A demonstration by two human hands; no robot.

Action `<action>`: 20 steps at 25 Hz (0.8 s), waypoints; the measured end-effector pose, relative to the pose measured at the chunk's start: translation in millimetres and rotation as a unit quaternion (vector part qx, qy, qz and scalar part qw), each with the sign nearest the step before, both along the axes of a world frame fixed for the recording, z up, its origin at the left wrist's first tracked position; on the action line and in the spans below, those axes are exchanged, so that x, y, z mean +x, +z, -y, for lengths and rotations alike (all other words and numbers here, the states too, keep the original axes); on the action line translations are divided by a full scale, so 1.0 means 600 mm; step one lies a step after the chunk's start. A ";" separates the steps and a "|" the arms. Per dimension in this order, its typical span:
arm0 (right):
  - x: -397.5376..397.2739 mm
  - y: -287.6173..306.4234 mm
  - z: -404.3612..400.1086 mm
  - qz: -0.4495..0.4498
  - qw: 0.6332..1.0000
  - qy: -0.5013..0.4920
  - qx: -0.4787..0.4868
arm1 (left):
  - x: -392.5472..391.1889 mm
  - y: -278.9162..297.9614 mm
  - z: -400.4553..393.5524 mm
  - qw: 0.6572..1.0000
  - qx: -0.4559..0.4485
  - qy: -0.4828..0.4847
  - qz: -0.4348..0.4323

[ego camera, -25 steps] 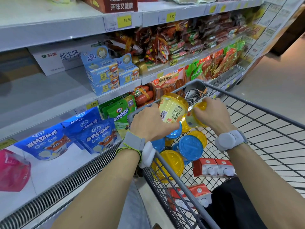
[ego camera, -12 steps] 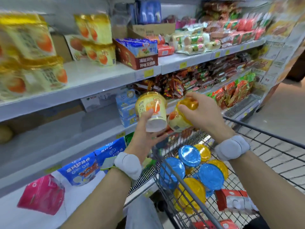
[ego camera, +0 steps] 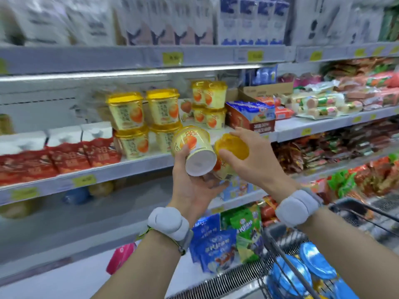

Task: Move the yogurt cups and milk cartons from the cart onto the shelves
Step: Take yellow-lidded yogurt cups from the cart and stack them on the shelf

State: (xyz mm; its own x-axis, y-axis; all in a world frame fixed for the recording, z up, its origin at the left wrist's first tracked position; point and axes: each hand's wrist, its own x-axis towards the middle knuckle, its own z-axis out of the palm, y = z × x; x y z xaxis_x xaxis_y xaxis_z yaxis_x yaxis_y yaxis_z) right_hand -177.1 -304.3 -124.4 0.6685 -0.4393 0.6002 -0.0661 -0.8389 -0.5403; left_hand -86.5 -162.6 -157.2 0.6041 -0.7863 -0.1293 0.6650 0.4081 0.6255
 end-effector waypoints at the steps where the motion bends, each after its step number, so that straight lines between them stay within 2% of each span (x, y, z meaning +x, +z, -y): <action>1: 0.017 0.008 -0.013 0.004 1.000 0.003 -0.001 | 0.012 0.013 -0.013 1.000 -0.014 0.017 0.004; 5: 0.064 0.032 -0.053 -0.012 1.000 0.006 -0.012 | 0.050 0.055 -0.058 0.997 -0.046 0.066 0.021; 9: 0.086 0.037 -0.073 -0.007 0.999 0.025 0.028 | 0.066 0.070 -0.085 0.993 -0.041 0.085 0.068; 16: 0.134 0.053 -0.067 0.125 0.967 0.018 0.222 | 0.070 0.096 -0.084 0.981 0.021 0.076 0.179; 20: 0.164 0.049 -0.027 0.140 0.948 0.025 0.286 | 0.089 0.113 -0.081 0.964 0.073 0.070 0.246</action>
